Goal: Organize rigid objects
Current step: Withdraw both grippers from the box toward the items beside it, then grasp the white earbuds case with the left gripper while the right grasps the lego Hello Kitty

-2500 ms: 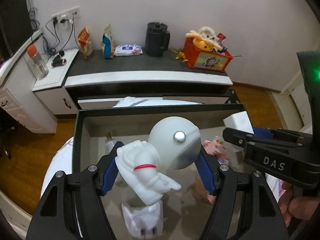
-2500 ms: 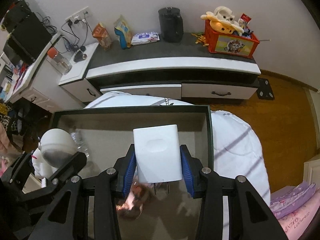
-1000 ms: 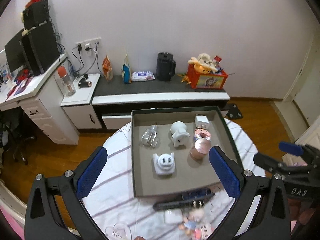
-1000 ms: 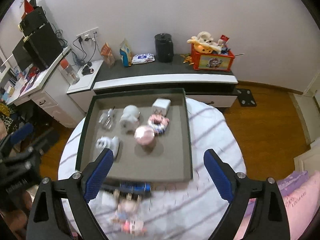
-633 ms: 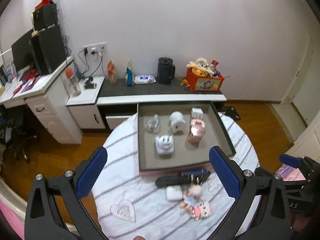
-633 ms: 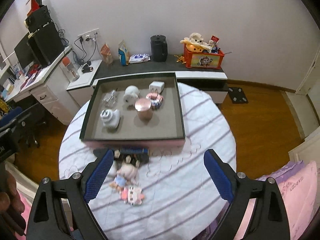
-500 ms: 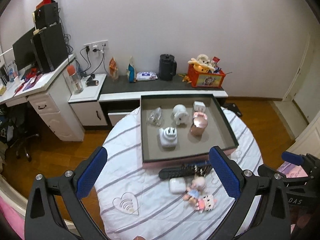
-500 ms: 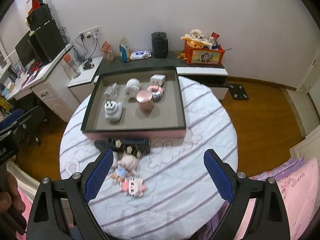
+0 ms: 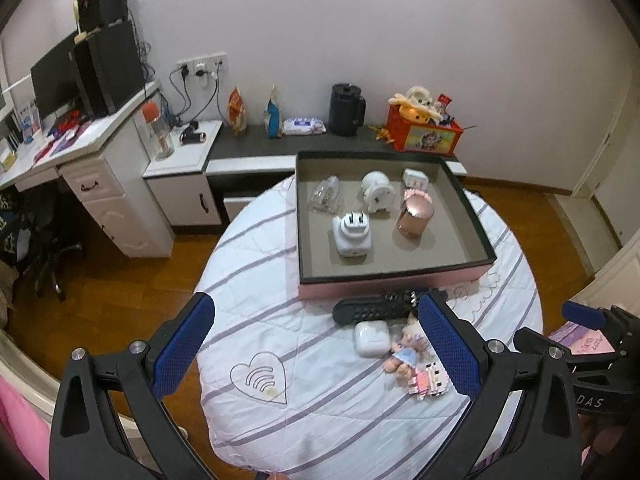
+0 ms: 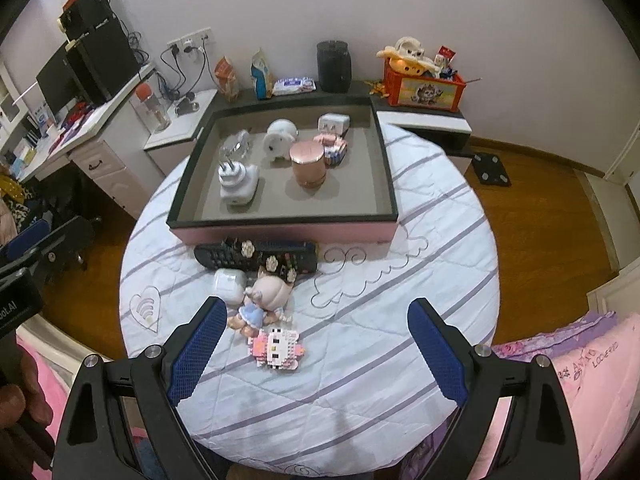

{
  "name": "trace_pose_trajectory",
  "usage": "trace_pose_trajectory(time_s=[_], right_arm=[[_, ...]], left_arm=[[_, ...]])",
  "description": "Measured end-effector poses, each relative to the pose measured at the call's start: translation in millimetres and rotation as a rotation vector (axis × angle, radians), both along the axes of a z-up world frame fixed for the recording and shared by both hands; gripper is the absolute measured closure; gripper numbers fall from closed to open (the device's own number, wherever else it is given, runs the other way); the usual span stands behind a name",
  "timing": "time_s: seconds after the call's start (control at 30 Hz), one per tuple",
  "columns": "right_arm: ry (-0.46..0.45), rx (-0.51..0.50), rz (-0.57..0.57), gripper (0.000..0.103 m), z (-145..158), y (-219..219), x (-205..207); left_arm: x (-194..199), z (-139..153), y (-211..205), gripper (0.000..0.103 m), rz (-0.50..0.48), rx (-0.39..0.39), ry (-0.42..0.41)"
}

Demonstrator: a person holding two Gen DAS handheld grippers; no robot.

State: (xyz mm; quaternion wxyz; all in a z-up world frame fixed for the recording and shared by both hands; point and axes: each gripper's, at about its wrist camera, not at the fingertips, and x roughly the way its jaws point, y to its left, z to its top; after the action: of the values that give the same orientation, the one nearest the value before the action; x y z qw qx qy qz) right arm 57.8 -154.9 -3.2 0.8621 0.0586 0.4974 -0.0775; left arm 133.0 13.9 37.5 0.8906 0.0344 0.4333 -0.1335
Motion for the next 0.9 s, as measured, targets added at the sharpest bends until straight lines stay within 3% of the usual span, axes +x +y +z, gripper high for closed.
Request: trace_pose_trajectory(time_s=[0.4,0.9], right_arm=[[0.119,0.039,-0.011,0.01,-70,7,1],[0.172,0.081,0.012,0.012,-116,6,9]], left_arm=[[7,-66,2,0.0,-0.001,0.032,0.101],[23,-130,-17,0.0,-0.024,0.054,0.198]])
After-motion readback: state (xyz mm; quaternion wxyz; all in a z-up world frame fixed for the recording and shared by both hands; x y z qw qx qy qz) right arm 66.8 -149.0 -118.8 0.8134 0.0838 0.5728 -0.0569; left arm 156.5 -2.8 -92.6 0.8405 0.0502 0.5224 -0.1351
